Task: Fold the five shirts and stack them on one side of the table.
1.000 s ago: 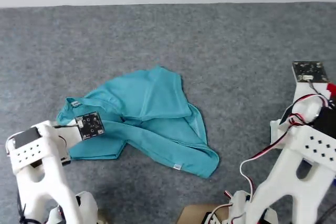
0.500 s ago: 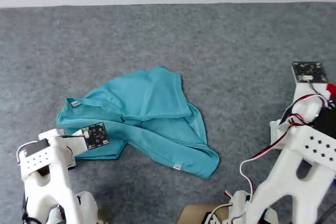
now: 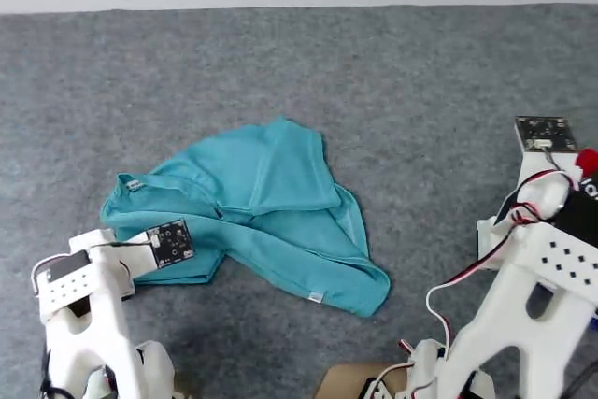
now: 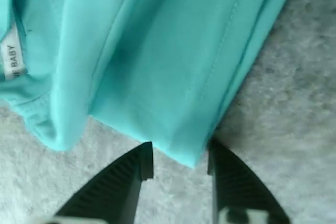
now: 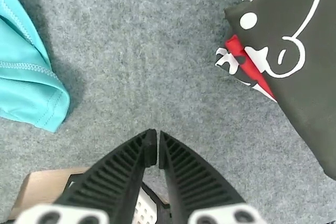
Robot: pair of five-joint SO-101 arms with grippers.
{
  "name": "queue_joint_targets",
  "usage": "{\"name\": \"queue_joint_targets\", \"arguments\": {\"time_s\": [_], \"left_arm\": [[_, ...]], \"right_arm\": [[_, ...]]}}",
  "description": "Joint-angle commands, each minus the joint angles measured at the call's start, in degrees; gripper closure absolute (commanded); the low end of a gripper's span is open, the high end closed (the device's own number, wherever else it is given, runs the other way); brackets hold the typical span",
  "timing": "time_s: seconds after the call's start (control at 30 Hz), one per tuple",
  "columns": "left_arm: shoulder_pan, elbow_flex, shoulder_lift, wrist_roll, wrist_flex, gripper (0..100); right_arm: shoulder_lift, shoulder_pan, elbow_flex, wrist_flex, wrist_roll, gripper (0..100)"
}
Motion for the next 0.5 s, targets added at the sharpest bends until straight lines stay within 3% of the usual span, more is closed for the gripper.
{"name": "queue_joint_targets", "arguments": {"time_s": [0.0, 0.13, 0.47], "left_arm": [[1.05, 1.10, -1.14, -1.67, -2.73, 85], [1.49, 2.86, -1.23, -5.01, -2.73, 92], [1.58, 2.77, -1.32, -4.84, -2.46, 99]], "right_arm": [[-1.54, -0.57, -0.35, 2.33, 0.35, 98.9], [-1.54, -0.57, -0.35, 2.33, 0.35, 98.9], [-1.54, -0.57, -0.35, 2.33, 0.53, 98.9]]}}
